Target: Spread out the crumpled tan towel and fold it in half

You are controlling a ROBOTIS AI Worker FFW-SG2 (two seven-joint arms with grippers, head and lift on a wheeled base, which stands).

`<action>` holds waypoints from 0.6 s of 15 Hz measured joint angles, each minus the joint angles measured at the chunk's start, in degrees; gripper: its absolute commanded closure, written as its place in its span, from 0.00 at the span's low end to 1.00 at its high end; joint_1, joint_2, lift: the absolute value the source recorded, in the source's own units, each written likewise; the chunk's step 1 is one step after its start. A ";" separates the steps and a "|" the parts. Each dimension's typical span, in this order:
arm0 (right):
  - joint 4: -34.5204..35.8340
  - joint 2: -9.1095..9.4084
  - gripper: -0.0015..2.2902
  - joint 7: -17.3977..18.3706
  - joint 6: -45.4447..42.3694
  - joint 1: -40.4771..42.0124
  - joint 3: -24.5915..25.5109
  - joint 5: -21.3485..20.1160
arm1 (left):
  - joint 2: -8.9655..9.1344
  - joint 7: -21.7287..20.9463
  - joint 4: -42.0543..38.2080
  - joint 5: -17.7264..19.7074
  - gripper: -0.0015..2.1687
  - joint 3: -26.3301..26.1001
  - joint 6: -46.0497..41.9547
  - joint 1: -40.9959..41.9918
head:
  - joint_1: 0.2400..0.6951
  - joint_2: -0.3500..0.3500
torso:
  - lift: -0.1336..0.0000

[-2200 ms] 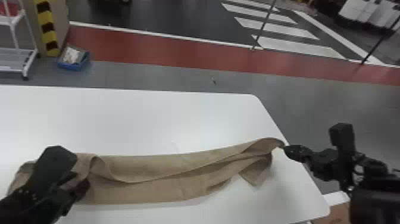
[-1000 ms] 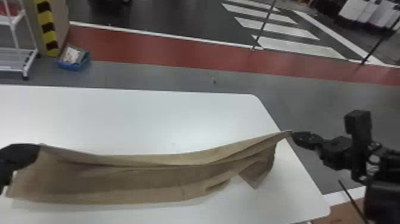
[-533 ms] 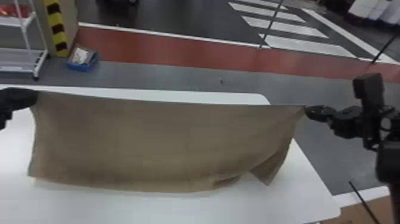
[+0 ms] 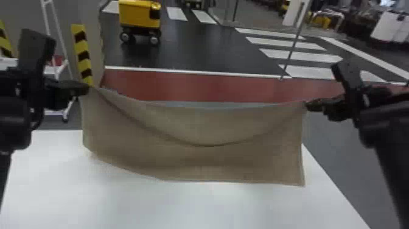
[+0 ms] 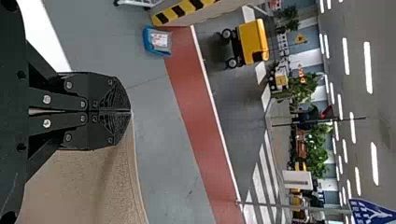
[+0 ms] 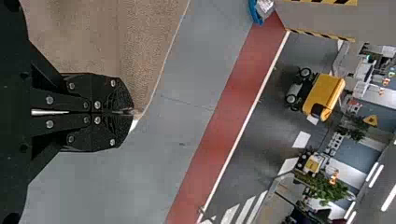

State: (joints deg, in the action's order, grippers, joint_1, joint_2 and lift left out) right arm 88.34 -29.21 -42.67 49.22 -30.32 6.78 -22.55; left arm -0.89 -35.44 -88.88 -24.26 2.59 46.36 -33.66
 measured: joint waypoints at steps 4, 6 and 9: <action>-4.49 1.21 0.53 0.19 0.25 -10.56 -3.48 -0.35 | -0.01 -1.24 4.20 0.65 0.80 2.11 -3.23 -6.97 | 0.26 0.22 | 0.10; 1.27 0.12 0.53 -0.75 4.08 -7.56 -3.12 1.97 | -0.49 -2.83 -0.77 1.73 0.80 3.73 -1.75 -4.64 | 0.24 0.24 | 0.10; 14.29 -2.36 0.53 -1.96 8.35 4.39 0.93 5.18 | -1.72 -4.49 -12.86 3.89 0.80 5.92 2.09 4.58 | 0.36 0.25 | 0.10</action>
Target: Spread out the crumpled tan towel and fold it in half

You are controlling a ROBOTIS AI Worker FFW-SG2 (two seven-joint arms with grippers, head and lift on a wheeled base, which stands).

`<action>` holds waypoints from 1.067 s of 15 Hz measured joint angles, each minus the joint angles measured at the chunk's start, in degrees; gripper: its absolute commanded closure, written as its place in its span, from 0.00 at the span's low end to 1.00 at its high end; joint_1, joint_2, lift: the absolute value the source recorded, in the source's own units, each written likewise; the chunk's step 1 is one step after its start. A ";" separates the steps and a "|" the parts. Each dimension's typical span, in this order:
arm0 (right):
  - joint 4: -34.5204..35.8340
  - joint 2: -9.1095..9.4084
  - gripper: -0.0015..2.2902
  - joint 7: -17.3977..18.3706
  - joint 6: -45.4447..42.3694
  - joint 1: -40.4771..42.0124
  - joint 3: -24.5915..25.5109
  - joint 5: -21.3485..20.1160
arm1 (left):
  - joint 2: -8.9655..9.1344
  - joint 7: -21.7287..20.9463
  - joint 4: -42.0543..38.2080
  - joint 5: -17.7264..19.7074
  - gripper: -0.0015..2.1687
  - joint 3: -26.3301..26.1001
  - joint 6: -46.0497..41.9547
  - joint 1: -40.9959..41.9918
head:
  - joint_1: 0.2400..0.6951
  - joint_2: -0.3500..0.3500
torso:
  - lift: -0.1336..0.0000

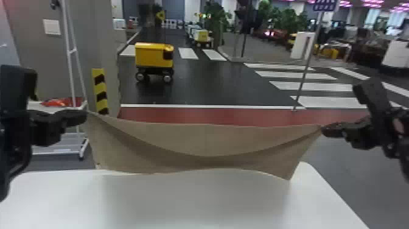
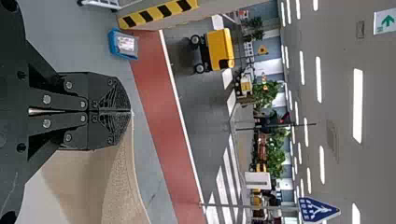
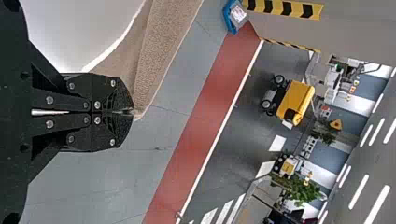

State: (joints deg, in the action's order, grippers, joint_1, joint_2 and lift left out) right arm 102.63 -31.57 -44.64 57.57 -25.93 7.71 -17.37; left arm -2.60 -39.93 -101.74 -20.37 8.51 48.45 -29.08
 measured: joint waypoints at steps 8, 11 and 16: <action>24.93 3.13 0.53 -5.91 -0.26 37.12 14.97 5.70 | -0.83 -4.32 -22.37 8.33 0.80 11.19 -7.48 34.69 | 1.00 0.31 | 0.10; 26.43 5.80 0.53 -7.99 -4.33 44.01 18.00 5.96 | -0.83 -6.80 -23.54 9.38 0.80 14.01 -13.86 41.76 | 1.00 0.32 | 0.10; 26.97 8.18 0.53 -11.74 -12.01 50.97 24.09 7.63 | -0.80 -13.39 -26.41 9.52 0.80 18.26 -16.22 48.50 | 1.00 0.32 | 0.10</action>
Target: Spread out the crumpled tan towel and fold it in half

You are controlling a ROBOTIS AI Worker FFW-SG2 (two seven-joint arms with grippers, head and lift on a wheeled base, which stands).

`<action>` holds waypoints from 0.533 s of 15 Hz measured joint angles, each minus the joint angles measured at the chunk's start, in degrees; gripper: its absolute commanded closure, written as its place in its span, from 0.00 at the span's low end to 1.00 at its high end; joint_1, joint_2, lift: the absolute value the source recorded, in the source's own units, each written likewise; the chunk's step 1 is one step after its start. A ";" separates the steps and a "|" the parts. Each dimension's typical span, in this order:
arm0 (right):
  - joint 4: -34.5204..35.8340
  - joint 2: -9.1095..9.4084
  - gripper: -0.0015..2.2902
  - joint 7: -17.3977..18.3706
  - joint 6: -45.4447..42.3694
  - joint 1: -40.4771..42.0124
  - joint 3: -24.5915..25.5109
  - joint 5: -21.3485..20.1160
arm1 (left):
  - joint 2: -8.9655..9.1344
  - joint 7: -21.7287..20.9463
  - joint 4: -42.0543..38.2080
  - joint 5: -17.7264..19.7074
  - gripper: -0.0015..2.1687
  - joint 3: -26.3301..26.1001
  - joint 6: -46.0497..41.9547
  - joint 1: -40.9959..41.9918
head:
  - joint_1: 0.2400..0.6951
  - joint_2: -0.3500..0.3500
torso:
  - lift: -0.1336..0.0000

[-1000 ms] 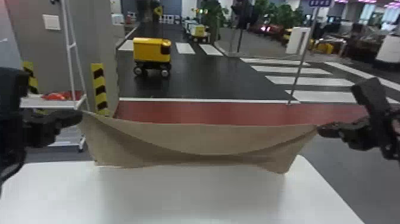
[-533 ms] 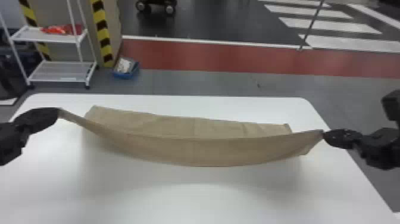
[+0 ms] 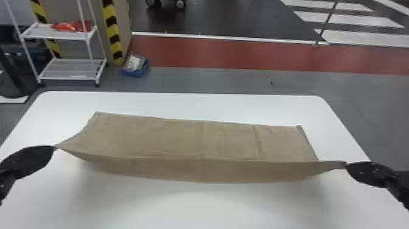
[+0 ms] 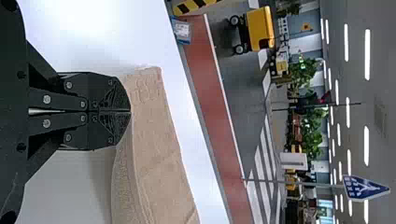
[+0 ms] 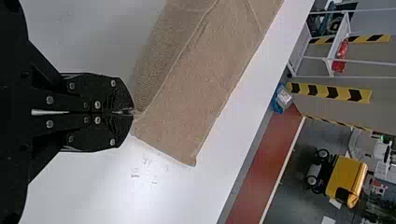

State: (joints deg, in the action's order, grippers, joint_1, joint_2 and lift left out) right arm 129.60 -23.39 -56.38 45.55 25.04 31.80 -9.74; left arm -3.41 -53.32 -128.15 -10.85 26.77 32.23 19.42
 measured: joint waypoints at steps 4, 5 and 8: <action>-2.74 -0.92 0.53 0.09 -2.13 -1.87 2.18 0.33 | -0.05 -3.14 -1.39 -2.78 0.80 -0.45 3.91 -0.55 | 1.00 0.25 | 0.10; -3.78 -1.34 0.53 0.21 -1.72 -3.67 1.70 0.05 | -0.16 -3.62 -1.39 -3.88 0.80 -1.12 6.29 -1.96 | 1.00 0.25 | 0.10; -9.60 -2.97 0.53 0.69 1.64 -12.50 -3.59 -2.25 | -1.20 -3.76 1.72 -8.20 0.80 -5.12 11.76 -9.02 | 1.00 0.25 | 0.10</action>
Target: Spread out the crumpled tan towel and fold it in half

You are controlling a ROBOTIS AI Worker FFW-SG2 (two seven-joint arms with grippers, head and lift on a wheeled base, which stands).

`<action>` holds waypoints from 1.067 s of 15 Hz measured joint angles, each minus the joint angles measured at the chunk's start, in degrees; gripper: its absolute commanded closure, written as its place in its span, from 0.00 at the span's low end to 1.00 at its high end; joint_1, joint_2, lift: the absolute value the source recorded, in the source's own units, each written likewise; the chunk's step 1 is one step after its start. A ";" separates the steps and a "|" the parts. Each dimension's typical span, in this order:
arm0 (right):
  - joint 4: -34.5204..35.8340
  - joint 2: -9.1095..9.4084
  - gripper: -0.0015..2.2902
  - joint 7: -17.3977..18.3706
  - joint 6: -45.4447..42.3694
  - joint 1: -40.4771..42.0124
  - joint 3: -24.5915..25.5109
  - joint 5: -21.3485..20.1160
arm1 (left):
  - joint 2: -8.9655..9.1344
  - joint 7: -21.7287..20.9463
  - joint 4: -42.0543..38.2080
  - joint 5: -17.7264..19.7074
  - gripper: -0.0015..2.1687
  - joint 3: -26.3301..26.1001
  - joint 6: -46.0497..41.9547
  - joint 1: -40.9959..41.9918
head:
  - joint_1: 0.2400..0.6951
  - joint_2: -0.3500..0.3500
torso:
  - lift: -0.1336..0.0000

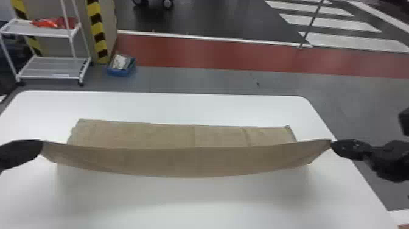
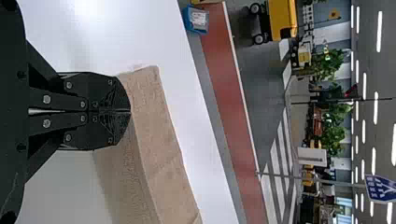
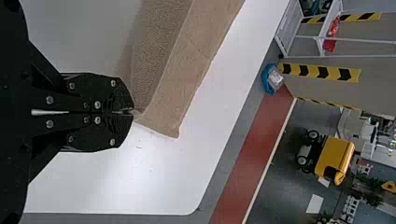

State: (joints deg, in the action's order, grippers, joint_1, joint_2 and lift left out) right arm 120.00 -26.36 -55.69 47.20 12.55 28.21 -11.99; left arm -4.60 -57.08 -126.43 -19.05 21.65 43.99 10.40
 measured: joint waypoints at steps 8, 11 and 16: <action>-21.88 -1.22 0.53 0.55 3.02 -20.77 -15.03 -9.94 | -1.99 1.18 21.98 -11.58 0.80 -10.55 2.89 -19.21 | 1.00 0.26 | 0.10; -26.55 -1.07 0.53 0.66 2.68 -24.09 -16.73 -11.57 | -3.23 2.40 27.06 -11.89 0.80 -11.22 2.74 -23.27 | 1.00 0.28 | 0.10; -33.54 0.33 0.53 1.04 2.09 -29.30 -18.84 -13.84 | -4.80 4.37 34.58 -12.06 0.80 -13.20 0.99 -28.29 | 1.00 0.30 | 0.10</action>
State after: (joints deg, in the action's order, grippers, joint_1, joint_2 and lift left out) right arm 86.46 -26.03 -54.65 49.29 -16.75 9.38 -25.82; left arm -9.40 -52.71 -91.85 -31.11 8.45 44.97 -17.89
